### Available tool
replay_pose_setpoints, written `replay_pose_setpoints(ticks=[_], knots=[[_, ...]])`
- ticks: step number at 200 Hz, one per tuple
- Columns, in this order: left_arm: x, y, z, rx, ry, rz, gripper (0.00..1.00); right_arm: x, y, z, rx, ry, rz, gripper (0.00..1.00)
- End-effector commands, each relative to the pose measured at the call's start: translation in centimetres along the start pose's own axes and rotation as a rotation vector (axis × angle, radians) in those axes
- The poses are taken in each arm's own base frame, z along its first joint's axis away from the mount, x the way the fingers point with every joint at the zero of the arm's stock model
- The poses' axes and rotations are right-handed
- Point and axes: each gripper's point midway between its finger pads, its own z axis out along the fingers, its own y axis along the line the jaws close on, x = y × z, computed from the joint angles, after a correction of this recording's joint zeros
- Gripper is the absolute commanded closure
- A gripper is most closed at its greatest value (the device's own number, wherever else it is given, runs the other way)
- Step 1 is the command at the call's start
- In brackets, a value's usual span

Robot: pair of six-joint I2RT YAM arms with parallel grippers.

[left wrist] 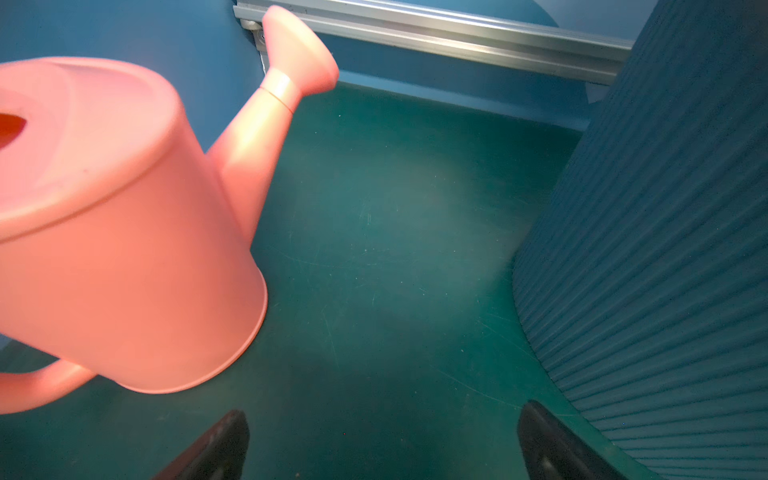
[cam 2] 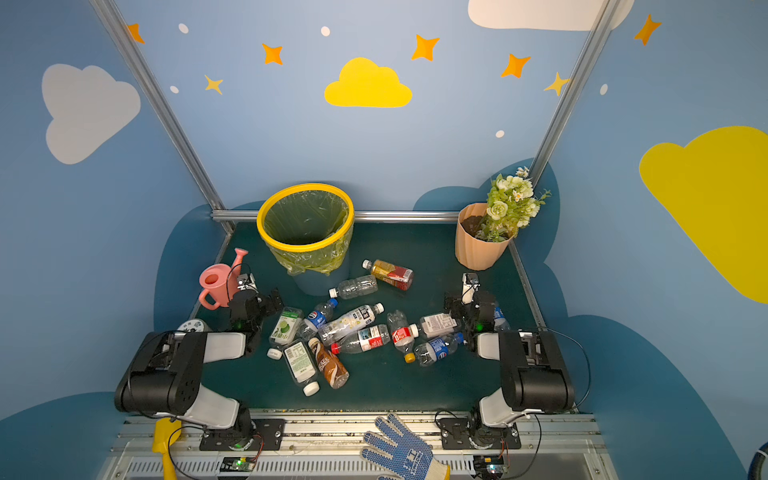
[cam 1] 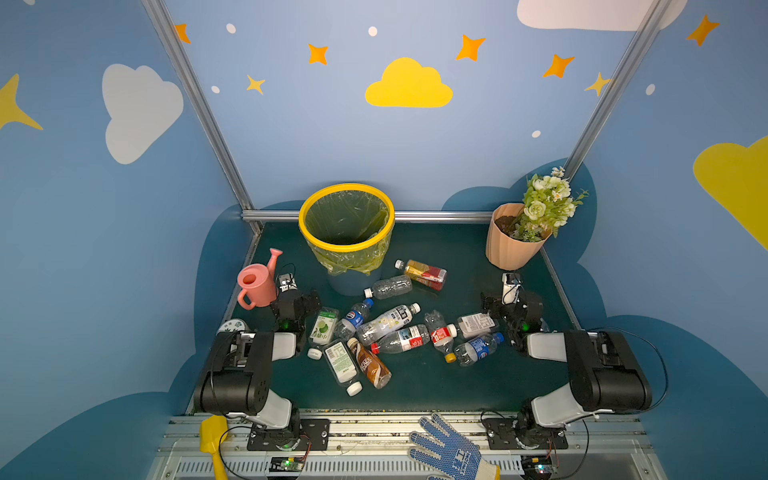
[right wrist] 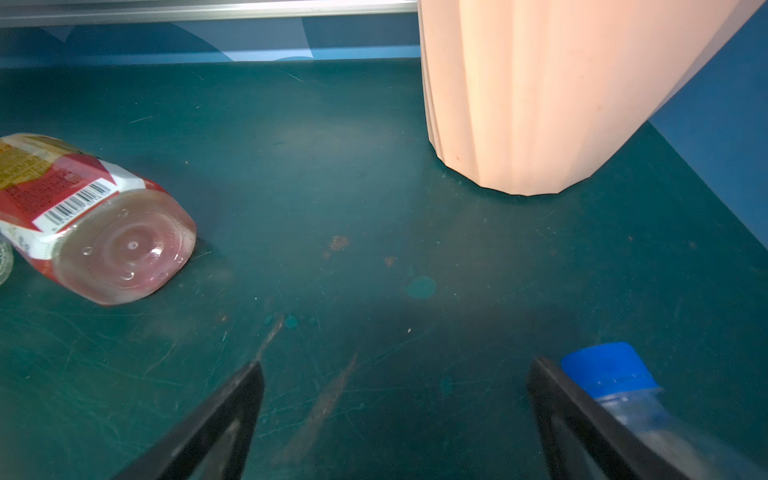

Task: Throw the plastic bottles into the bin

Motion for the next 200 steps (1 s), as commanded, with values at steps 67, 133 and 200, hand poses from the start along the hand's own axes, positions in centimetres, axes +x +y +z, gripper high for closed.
replay_pose_setpoints(ticks=[67, 133, 200], knots=[[-5.4, 2.0, -2.5, -0.157, -0.011, -0.08, 0.0, -3.6, 0.5, -1.1, -0.029, 0.085, 0.021, 0.04], [-8.2, 3.2, -10.5, -0.169, -0.09, -0.305, 0.0, -6.0, -2.5, -6.0, 0.174, 0.347, 0.123, 0.05], [-8.2, 1.6, -13.8, -0.057, -0.121, -0.339, 0.0, -3.1, -6.1, -8.2, 0.333, 0.538, 0.163, 0.05]])
